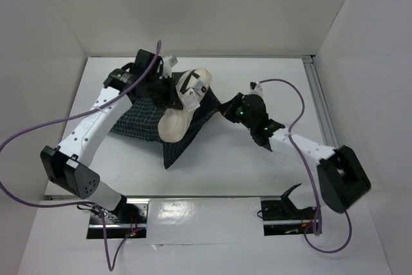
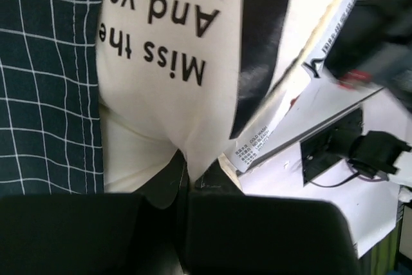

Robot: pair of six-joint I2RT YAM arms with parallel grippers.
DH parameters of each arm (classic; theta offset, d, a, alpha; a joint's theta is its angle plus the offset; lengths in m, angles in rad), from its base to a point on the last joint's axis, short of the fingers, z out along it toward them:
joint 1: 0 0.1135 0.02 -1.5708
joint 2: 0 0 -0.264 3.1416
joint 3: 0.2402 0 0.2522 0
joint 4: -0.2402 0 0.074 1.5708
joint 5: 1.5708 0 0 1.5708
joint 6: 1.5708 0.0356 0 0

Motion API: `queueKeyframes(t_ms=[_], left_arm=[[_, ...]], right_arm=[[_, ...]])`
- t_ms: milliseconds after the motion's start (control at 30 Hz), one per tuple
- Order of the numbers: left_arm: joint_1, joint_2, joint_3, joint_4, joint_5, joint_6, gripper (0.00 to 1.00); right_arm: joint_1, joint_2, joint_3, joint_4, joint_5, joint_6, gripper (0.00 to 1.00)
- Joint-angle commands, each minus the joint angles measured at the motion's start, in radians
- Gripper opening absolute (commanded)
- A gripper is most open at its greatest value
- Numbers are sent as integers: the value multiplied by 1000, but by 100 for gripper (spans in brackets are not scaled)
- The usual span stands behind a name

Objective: Put the pillow into the pillowcase

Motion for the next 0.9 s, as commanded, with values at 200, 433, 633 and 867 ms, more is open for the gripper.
queueKeyframes(t_ms=[200, 433, 633, 867], left_arm=[[-115, 106, -223, 162, -141, 9, 0], [-226, 118, -343, 104, -197, 89, 0], [-272, 179, -87, 27, -268, 37, 48], [-284, 168, 99, 277, -202, -29, 85]], right_arm=[[-36, -373, -22, -311, 193, -113, 0], [-88, -154, 197, -393, 244, -207, 0], [-100, -150, 199, -376, 187, -256, 0], [-100, -238, 110, -376, 120, -288, 0]])
